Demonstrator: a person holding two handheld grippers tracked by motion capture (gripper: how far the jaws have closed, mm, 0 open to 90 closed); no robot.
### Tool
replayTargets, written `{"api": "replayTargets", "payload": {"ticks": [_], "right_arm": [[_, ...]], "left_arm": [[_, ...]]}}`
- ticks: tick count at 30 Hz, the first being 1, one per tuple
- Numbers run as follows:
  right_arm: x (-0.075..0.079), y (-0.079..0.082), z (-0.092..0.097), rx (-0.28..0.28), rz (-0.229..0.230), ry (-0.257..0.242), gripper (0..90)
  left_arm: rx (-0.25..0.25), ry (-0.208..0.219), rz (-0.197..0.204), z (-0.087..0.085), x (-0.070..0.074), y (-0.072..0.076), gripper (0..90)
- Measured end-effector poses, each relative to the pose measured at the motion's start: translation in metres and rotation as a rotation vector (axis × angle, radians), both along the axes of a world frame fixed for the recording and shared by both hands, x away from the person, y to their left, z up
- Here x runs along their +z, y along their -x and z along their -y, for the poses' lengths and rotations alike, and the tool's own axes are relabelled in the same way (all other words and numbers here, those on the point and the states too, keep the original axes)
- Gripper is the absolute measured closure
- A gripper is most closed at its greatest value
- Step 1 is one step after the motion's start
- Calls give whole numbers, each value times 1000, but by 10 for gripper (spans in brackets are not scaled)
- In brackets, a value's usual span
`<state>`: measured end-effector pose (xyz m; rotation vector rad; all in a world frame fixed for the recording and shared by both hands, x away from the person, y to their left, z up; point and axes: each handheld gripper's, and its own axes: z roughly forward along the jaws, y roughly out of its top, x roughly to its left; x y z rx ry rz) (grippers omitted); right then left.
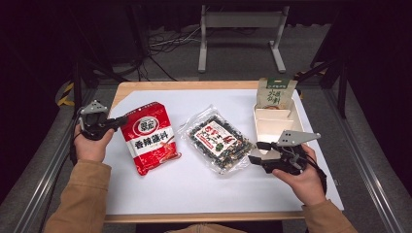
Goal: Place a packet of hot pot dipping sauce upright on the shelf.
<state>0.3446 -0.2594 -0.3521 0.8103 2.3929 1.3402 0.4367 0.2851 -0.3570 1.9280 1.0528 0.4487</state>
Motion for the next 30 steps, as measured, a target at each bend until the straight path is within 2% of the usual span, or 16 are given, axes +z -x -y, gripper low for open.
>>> {"api": "replayTargets", "payload": {"ticks": [5,8,14,18,23,24,25,26,27,29,30], "right_arm": [[-2,-1,-2,6,-6,5,414],[-1,-1,-2,7,-4,3,414],[-2,-1,-3,10,-4,7,414],[-2,-1,-3,12,-5,7,414],[-4,-1,-5,21,-13,11,414],[-4,-1,-6,24,-14,12,414],[-4,-1,-6,24,-13,12,414],[-4,-1,-6,27,-14,10,414],[-4,-1,-6,27,-15,8,414],[-5,-2,-6,29,-18,4,414],[-5,-2,-6,29,-18,4,414]], "left_arm": [[-36,6,12,2,17,14,898],[-65,23,15,1,26,21,898],[-123,29,21,3,36,31,898],[-207,79,27,6,47,41,898],[-269,71,43,11,53,49,898],[-288,75,45,11,54,50,898],[-322,97,46,12,56,52,898],[-357,99,59,12,60,55,898],[-375,106,50,14,62,58,898],[-411,78,77,19,67,65,898],[-411,78,77,19,67,65,899]]}}
